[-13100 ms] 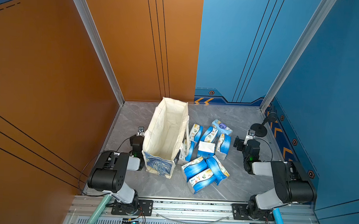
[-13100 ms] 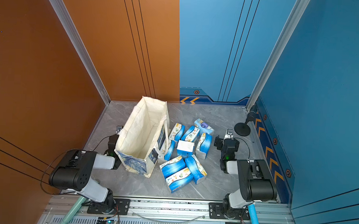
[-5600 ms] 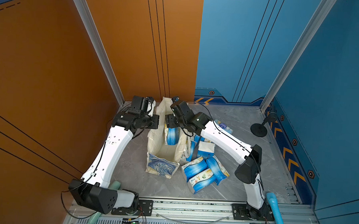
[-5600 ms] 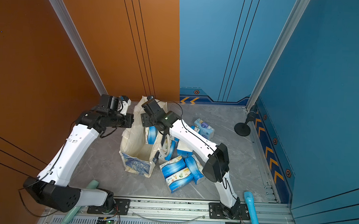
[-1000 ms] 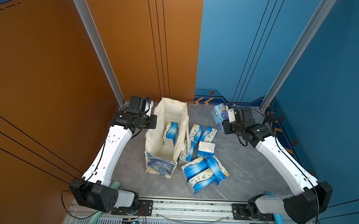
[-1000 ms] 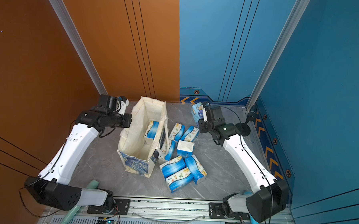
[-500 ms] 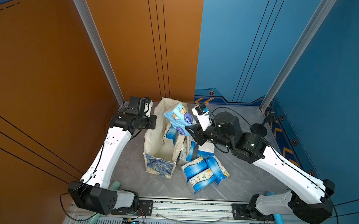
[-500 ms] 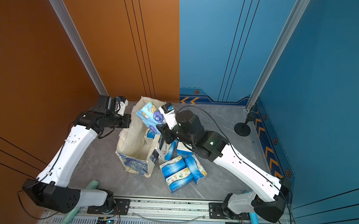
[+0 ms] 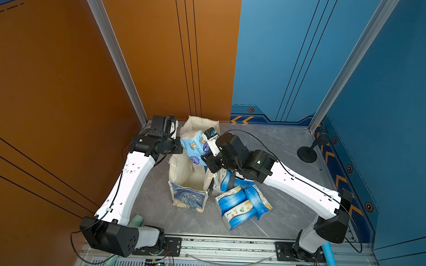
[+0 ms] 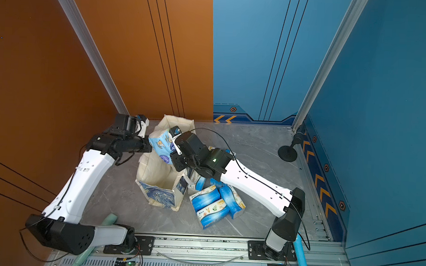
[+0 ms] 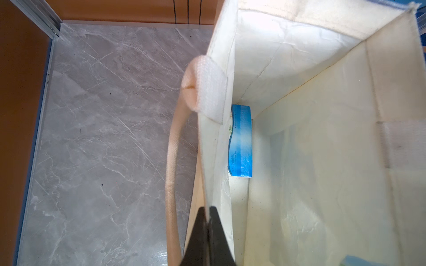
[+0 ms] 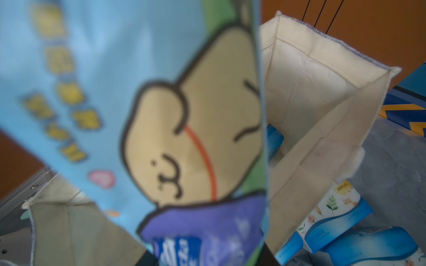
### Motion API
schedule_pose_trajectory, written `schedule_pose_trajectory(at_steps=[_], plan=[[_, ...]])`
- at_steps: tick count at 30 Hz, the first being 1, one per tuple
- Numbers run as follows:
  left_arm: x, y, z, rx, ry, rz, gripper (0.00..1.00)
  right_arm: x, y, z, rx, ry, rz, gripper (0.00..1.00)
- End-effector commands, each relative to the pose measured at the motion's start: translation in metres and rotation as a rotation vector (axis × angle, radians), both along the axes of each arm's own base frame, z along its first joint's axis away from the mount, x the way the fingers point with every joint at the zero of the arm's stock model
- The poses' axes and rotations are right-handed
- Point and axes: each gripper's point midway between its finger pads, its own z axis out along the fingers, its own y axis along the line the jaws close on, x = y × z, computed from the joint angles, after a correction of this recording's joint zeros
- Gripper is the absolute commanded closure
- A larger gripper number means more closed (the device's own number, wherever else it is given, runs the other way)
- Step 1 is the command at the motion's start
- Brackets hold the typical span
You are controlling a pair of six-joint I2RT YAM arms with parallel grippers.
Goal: Put tissues into the canvas bag
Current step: Place the pack of facial tissues in the canvas bag.
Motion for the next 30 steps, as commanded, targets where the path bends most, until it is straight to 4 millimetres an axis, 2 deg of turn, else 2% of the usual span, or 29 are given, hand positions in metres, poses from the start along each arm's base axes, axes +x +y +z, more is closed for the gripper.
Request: schedule_pose_trajectory(at_steps=[1,7,14,15,19,23,28,30], plan=[[0.003,-0.006,0.007,-0.010,-0.030,-0.024,1.00,0.005,-0.009,-0.025,-0.104,0.054,-0.069,0.61],[0.004,-0.003,0.009,-0.003,-0.036,-0.016,1.00,-0.006,-0.011,-0.043,-0.130,0.124,-0.041,0.62],[0.003,0.002,0.010,-0.002,-0.039,-0.006,1.00,-0.020,-0.014,-0.032,-0.104,0.146,-0.007,0.62],[0.003,0.002,0.010,-0.002,-0.040,-0.004,1.00,-0.025,-0.015,-0.041,-0.117,0.169,0.002,0.62],[0.002,0.005,0.009,0.000,-0.040,-0.001,1.00,-0.037,-0.022,-0.032,-0.080,0.192,0.024,0.61],[0.002,0.006,0.009,-0.006,-0.037,0.001,1.00,-0.038,-0.028,-0.023,-0.066,0.172,0.019,0.61],[0.004,0.003,0.011,-0.017,-0.044,-0.003,1.00,-0.038,-0.016,-0.028,-0.075,0.187,0.049,0.61],[0.004,0.003,0.012,-0.018,-0.047,-0.005,1.00,-0.037,-0.011,-0.035,-0.104,0.192,0.059,0.61]])
